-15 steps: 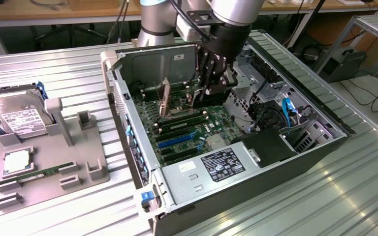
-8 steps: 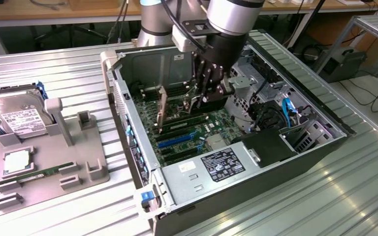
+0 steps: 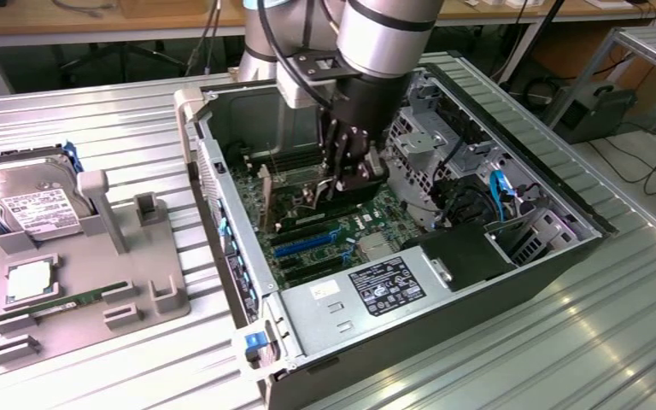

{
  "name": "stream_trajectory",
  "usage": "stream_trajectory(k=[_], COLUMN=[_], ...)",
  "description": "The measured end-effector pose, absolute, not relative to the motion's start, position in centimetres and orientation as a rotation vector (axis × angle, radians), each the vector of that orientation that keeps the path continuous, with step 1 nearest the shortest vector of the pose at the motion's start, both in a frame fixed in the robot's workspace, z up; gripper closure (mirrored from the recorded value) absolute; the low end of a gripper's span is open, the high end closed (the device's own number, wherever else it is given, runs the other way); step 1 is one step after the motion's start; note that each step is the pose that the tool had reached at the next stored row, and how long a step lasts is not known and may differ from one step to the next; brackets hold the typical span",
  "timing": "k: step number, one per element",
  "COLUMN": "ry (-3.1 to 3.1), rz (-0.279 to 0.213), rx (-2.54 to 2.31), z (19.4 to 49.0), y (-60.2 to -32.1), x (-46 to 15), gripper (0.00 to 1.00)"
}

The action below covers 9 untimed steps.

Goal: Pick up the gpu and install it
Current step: 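Insert the gpu into the slot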

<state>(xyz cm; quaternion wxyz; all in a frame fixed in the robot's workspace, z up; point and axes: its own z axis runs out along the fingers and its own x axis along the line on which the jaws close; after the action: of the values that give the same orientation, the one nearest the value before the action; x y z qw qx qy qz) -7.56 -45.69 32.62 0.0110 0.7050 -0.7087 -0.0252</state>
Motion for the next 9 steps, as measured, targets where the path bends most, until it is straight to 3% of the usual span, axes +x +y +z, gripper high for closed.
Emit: stream_trajectory(k=[9], ry=[-2.216], rz=[-0.068], rx=[2.205], z=[31.5], y=[-46.0], x=[-9.4], gripper=[0.74])
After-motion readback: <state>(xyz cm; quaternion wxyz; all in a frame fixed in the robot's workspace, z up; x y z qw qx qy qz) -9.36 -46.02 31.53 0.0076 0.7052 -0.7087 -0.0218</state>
